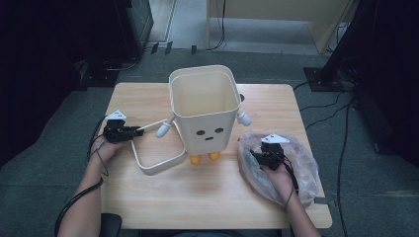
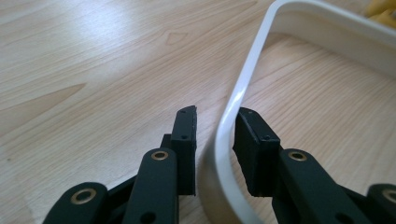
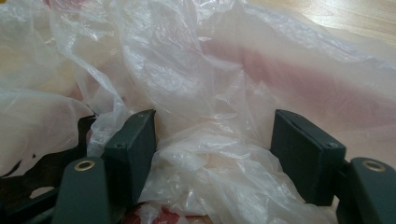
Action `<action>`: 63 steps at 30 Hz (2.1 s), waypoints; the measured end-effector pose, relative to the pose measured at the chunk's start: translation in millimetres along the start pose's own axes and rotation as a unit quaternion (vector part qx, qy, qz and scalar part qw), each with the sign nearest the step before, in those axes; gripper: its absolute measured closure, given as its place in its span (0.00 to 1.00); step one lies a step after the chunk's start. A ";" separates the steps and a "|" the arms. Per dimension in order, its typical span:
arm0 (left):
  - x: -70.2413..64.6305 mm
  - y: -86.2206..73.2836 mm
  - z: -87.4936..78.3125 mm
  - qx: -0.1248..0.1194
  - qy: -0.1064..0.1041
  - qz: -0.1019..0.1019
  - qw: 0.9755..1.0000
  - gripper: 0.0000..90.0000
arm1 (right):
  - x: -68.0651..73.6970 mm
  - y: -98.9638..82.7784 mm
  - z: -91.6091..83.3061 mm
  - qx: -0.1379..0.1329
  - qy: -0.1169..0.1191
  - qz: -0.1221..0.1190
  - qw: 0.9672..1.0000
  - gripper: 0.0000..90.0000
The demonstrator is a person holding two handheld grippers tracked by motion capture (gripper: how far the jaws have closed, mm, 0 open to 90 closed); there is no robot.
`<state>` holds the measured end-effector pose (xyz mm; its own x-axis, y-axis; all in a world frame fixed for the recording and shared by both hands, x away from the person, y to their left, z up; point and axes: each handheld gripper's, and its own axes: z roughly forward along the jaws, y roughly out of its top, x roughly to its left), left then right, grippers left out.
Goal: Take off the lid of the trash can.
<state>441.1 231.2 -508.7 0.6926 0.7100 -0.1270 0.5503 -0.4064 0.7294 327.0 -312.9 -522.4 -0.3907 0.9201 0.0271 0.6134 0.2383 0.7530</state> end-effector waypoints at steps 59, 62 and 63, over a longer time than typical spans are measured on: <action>-18.8 -3.9 10.8 -0.012 0.072 0.018 0.997 0.33 | -3.5 -6.8 -7.1 0.005 0.008 -0.009 1.000 0.27; -18.8 -3.9 10.8 -0.012 0.072 0.018 0.997 0.33 | -5.4 -4.2 -4.5 -0.001 -0.002 -0.003 1.000 0.35; -18.8 -3.9 10.8 -0.012 0.072 0.018 0.997 0.33 | -5.9 -3.3 -4.0 -0.003 -0.013 0.003 1.000 0.37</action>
<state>431.0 213.2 -516.4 0.6371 0.7708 -0.0038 0.5131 -0.4204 0.7484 324.5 -320.3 -522.4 -0.3682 0.9296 0.0143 0.6121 0.2308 0.7564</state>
